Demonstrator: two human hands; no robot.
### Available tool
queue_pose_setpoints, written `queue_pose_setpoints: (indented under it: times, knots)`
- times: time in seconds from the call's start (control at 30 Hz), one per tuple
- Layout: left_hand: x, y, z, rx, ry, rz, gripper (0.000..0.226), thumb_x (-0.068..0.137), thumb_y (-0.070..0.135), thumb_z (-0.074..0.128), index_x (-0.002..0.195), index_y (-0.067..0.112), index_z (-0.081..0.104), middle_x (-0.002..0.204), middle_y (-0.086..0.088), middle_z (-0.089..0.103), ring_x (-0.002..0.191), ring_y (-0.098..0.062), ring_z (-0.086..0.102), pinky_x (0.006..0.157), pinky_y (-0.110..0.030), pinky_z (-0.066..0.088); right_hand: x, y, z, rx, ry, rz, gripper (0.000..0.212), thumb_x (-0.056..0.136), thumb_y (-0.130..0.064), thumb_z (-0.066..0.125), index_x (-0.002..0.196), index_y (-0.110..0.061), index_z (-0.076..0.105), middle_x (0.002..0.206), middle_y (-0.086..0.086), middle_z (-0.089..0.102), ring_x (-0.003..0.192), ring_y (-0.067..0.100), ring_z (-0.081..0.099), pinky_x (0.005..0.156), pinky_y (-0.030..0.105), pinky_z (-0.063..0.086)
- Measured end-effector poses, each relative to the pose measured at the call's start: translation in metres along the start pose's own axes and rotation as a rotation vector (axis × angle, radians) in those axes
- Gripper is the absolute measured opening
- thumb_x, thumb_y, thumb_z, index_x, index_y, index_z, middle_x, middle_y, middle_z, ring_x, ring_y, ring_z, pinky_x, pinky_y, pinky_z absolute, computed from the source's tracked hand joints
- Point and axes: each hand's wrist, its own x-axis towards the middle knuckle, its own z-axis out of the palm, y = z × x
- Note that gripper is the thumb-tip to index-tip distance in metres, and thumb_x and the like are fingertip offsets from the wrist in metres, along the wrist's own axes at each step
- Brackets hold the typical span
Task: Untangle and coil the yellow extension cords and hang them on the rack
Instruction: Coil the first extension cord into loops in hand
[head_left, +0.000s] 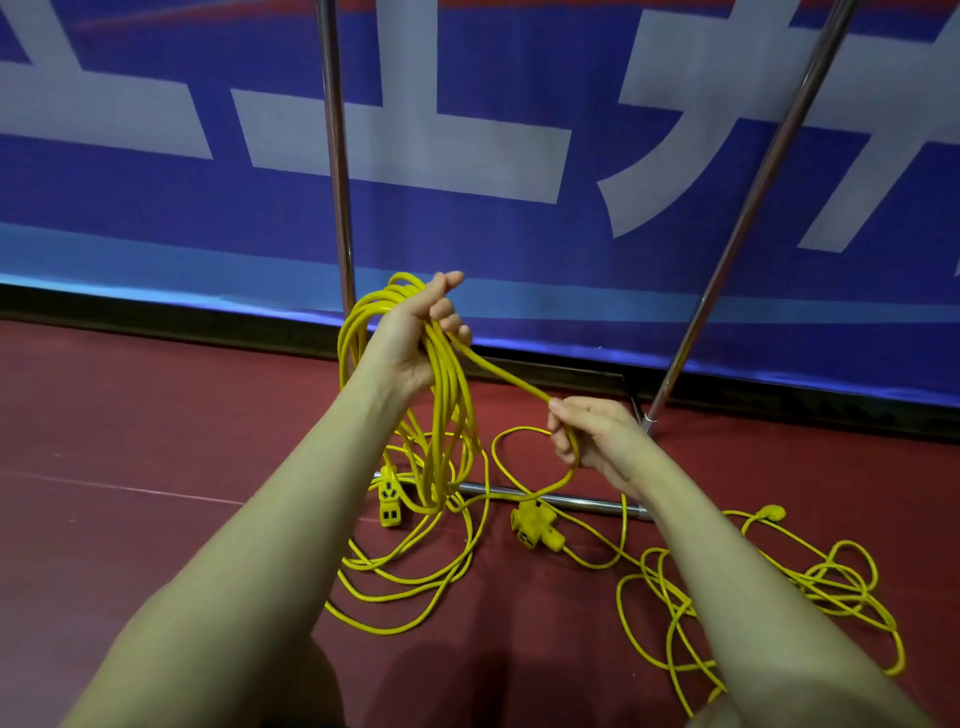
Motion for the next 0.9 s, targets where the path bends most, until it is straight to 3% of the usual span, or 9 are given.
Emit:
queue_pose_setpoints:
  times: [0.13, 0.27, 0.4, 0.5, 0.63, 0.77, 0.9]
  knots:
    - [-0.005, -0.003, -0.001, 0.135, -0.096, -0.049, 0.024, 0.101, 0.02, 0.036, 0.086, 0.012, 0.054, 0.036, 0.009, 0.028, 0.029, -0.003, 0.026, 0.037, -0.014, 0.031, 0.005, 0.003, 0.006, -0.081, 0.173, 0.024, 0.041, 0.095, -0.038, 0.051, 0.063, -0.012, 0.047, 0.043, -0.001, 0.047, 0.04, 0.013, 0.046, 0.046, 0.021, 0.04]
    - [-0.005, -0.007, -0.005, 0.292, -0.124, -0.026, 0.037, 0.1, 0.025, 0.039, 0.07, 0.011, 0.058, 0.032, 0.009, 0.021, 0.026, -0.003, 0.019, 0.035, -0.013, 0.02, 0.009, 0.004, 0.004, -0.111, 0.194, 0.028, 0.04, 0.094, -0.039, 0.052, 0.064, -0.014, 0.041, 0.043, -0.007, 0.028, 0.038, 0.007, 0.022, 0.042, 0.019, 0.021]
    - [-0.006, -0.001, -0.007, 0.359, -0.16, -0.048, 0.037, 0.1, 0.023, 0.037, 0.071, 0.009, 0.055, 0.031, 0.009, 0.023, 0.025, -0.002, 0.02, 0.034, -0.013, 0.02, 0.007, -0.005, -0.005, 0.311, 0.148, 0.037, 0.023, 0.095, -0.027, 0.05, 0.077, -0.016, 0.043, 0.048, -0.005, 0.035, 0.037, 0.004, 0.024, 0.038, 0.014, 0.017]
    - [-0.009, -0.001, -0.008, 0.484, -0.206, -0.111, 0.033, 0.099, 0.022, 0.038, 0.073, 0.007, 0.052, 0.031, 0.007, 0.028, 0.026, -0.003, 0.021, 0.033, -0.015, 0.023, -0.001, -0.021, -0.008, 0.598, 0.052, 0.018, 0.018, 0.087, -0.032, 0.051, 0.08, -0.015, 0.049, 0.052, -0.001, 0.04, 0.037, 0.006, 0.028, 0.035, 0.014, 0.018]
    - [-0.014, -0.009, -0.009, 0.705, -0.275, -0.15, 0.029, 0.096, 0.018, 0.044, 0.073, 0.003, 0.054, 0.036, 0.001, 0.043, 0.028, -0.008, 0.034, 0.037, -0.017, 0.031, -0.014, -0.047, -0.013, 0.758, -0.087, -0.062, 0.043, 0.061, -0.034, 0.073, 0.09, -0.01, 0.054, 0.061, 0.008, 0.053, 0.043, 0.009, 0.04, 0.032, 0.013, 0.028]
    - [-0.019, -0.015, -0.006, 0.822, -0.399, -0.17, 0.024, 0.095, 0.011, 0.044, 0.079, 0.001, 0.057, 0.06, -0.005, 0.068, 0.049, -0.012, 0.063, 0.045, -0.018, 0.043, -0.018, -0.058, -0.013, 0.824, -0.146, -0.151, 0.065, 0.046, -0.027, 0.09, 0.097, -0.004, 0.057, 0.079, 0.018, 0.064, 0.059, 0.019, 0.057, 0.052, 0.023, 0.049]
    - [-0.02, -0.025, -0.007, 0.829, -0.504, -0.212, 0.014, 0.093, 0.006, 0.049, 0.091, 0.001, 0.062, 0.083, -0.008, 0.074, 0.079, -0.018, 0.072, 0.069, -0.023, 0.055, -0.017, -0.06, -0.011, 0.947, -0.127, -0.165, 0.071, 0.039, -0.017, 0.093, 0.097, -0.002, 0.056, 0.09, 0.023, 0.066, 0.07, 0.024, 0.063, 0.062, 0.026, 0.053]
